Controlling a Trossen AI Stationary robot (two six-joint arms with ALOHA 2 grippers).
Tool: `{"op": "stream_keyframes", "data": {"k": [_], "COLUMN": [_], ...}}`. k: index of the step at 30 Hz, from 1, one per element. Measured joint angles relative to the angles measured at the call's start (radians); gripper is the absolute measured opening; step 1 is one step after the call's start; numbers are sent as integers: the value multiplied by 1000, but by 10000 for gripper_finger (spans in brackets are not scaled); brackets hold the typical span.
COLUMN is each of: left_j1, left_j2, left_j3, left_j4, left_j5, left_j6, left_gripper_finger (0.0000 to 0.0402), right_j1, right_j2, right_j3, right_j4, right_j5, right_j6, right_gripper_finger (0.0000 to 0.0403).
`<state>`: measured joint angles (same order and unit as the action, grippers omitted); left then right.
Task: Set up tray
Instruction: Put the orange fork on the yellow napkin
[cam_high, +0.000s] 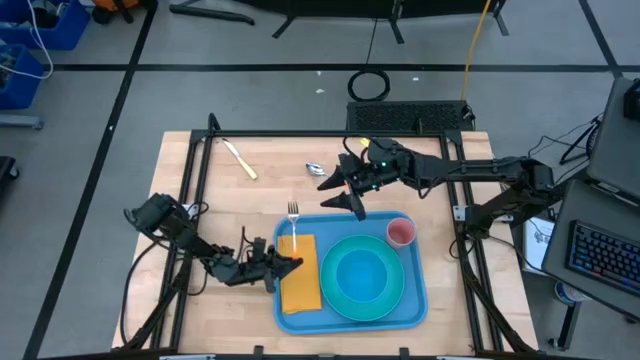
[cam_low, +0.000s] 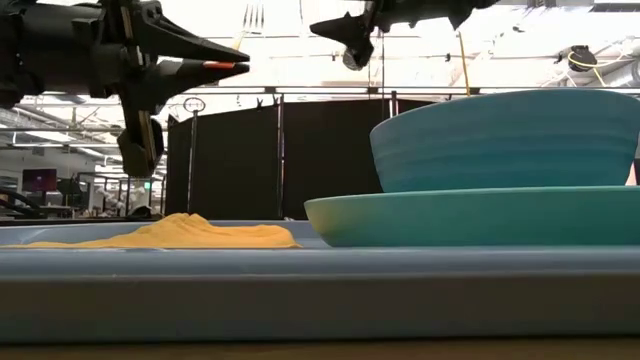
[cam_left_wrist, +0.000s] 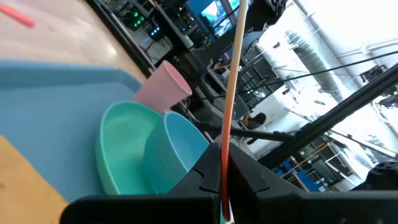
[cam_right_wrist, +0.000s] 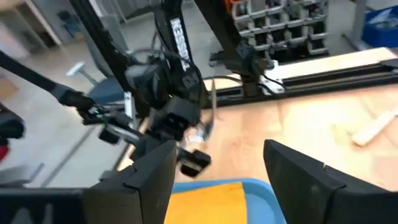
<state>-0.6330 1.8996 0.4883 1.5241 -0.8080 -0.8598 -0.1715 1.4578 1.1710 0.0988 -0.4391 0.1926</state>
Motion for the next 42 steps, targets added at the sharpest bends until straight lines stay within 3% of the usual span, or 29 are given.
{"op": "stream_keyframes", "data": {"k": [23, 42], "left_j1": [-60, -47], "left_j2": [24, 24], "left_j3": [10, 10], "left_j4": [14, 12], "left_j5": [-58, -48], "left_j6": [54, 76], "left_gripper_finger": [7, 7], "right_j1": [109, 114], "right_j2": [232, 290], "right_j3": [229, 247], "right_j4": [0, 84], "right_j5": [-9, 19], "right_j6": [-47, -46], "right_gripper_finger": [227, 212]}}
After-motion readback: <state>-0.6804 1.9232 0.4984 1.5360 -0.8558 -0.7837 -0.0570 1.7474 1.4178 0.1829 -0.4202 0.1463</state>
